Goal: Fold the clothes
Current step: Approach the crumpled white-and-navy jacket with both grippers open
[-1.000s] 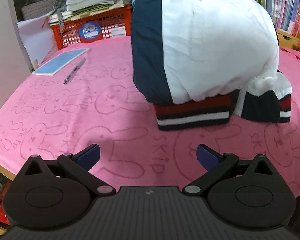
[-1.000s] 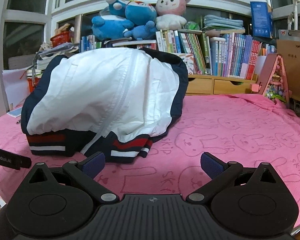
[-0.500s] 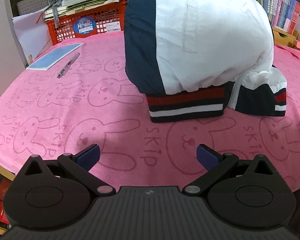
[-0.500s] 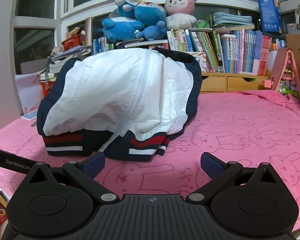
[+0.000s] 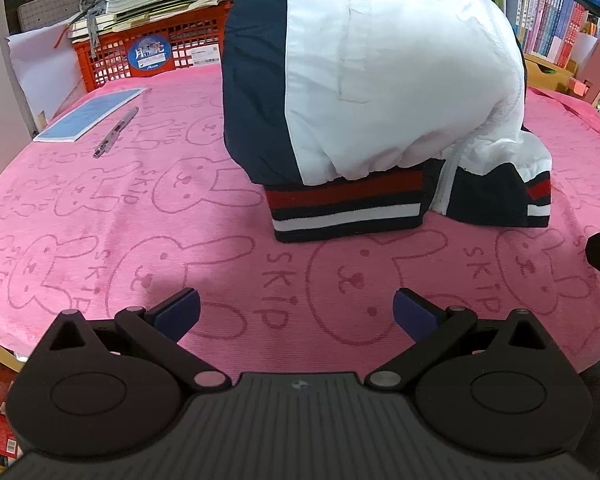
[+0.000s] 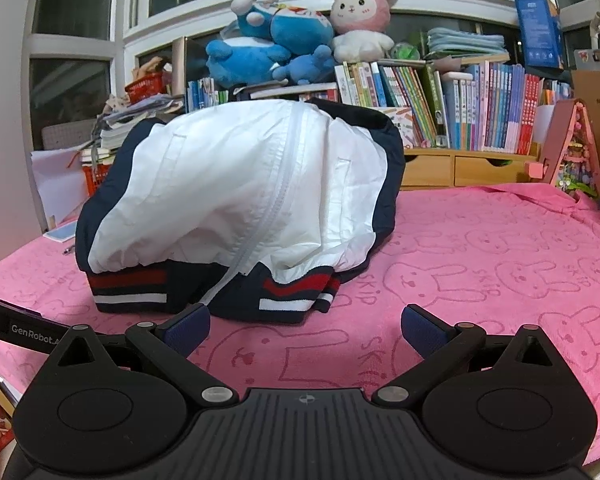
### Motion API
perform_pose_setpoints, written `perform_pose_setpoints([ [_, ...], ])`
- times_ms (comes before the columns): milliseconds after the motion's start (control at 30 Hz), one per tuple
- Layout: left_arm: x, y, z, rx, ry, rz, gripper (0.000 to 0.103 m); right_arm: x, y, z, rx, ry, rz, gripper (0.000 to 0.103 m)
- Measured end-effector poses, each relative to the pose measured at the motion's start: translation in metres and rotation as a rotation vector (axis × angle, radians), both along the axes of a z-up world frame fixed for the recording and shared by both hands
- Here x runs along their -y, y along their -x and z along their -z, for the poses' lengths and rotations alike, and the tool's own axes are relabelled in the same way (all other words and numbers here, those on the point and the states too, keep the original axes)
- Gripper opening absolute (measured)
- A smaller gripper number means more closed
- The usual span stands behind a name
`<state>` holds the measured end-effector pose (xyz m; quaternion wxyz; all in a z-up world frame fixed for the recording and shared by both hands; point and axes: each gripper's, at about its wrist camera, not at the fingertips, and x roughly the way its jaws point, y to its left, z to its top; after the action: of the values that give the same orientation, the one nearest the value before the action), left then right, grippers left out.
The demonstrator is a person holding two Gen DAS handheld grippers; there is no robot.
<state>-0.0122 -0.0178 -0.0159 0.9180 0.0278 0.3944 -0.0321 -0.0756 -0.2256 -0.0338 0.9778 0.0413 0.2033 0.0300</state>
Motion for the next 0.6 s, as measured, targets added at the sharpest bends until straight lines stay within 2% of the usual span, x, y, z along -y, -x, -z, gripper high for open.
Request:
perform_pose_setpoints([
  [600, 0.0008, -0.0006, 0.0040, -0.008, 0.014, 0.005, 0.103, -0.0024, -0.0002, 0.0016, -0.002, 0.005, -0.009, 0.103],
])
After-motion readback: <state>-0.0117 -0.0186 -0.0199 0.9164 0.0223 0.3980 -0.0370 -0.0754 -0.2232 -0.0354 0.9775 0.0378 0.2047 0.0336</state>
